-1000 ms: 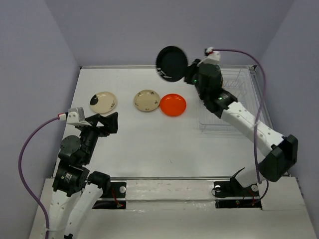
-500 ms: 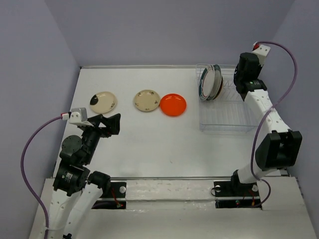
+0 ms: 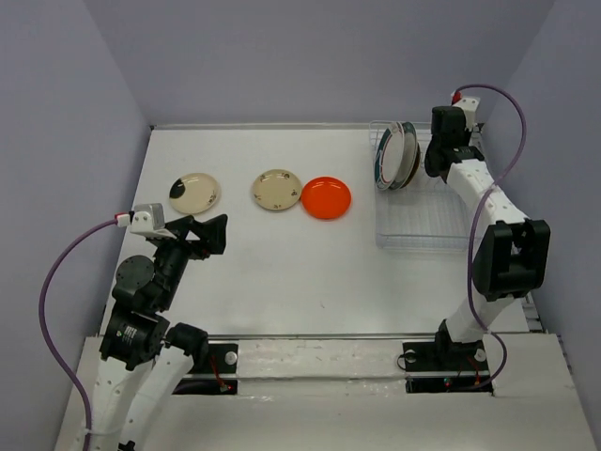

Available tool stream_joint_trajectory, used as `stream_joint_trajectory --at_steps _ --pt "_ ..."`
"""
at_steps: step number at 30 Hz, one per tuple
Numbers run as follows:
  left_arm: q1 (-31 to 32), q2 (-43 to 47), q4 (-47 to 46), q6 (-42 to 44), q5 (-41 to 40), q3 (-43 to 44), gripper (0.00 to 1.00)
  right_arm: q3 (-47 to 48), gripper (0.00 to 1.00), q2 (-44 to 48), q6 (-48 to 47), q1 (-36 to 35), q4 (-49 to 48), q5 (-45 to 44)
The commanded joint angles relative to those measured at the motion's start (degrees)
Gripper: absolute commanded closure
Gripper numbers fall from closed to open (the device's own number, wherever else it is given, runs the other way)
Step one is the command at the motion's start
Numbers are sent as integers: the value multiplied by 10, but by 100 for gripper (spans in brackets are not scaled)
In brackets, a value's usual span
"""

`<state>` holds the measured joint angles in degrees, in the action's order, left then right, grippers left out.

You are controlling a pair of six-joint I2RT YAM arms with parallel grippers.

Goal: Load the plates into the dish rack

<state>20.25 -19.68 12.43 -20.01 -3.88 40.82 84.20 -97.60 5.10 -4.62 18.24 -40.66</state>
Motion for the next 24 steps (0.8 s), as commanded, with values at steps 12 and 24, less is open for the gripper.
stream_joint_trajectory --at_steps 12,24 --pt "4 2 -26 8 2 -1 1 60 93 -31 -19 -40 -13 -19" --pt "3 -1 -25 9 2 0 1 69 93 -36 -45 -45 -15 -39"
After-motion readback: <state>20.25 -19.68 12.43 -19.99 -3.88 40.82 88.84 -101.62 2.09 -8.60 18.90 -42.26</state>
